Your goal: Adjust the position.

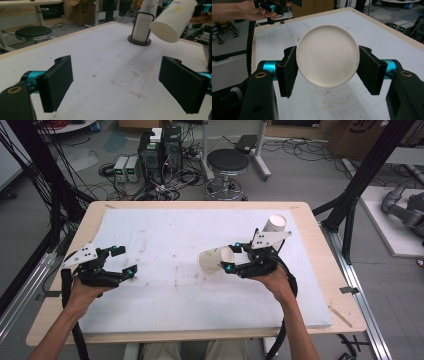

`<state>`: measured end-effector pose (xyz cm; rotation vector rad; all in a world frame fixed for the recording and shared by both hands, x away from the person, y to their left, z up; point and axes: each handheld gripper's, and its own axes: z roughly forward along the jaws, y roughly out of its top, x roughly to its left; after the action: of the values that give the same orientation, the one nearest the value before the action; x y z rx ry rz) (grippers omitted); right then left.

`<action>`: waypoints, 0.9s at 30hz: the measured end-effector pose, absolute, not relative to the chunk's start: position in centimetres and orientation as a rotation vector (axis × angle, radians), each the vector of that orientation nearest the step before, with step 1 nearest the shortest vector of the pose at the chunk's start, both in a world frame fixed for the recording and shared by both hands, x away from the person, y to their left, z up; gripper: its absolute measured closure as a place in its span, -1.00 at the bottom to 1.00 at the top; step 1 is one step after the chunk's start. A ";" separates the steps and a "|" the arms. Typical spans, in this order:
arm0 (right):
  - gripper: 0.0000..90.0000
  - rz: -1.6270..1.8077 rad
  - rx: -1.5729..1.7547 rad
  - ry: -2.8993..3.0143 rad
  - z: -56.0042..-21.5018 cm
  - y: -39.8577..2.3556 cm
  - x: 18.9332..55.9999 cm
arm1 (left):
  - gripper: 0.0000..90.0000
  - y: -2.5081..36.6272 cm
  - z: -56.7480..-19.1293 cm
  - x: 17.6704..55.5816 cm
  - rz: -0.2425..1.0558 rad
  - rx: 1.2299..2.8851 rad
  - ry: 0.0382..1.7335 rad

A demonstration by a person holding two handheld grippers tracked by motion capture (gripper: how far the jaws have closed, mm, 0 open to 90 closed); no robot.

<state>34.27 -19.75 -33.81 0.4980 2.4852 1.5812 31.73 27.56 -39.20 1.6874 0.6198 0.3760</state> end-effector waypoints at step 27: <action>-0.16 1.626 0.372 2.567 -33.1 -17.8 35.1 | -0.73 23.0 -37.5 34.6 0.057 1.739 0.362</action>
<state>35.09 -17.76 -33.07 0.3718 2.5668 1.6256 34.56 23.01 -37.46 1.7388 0.3621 0.0573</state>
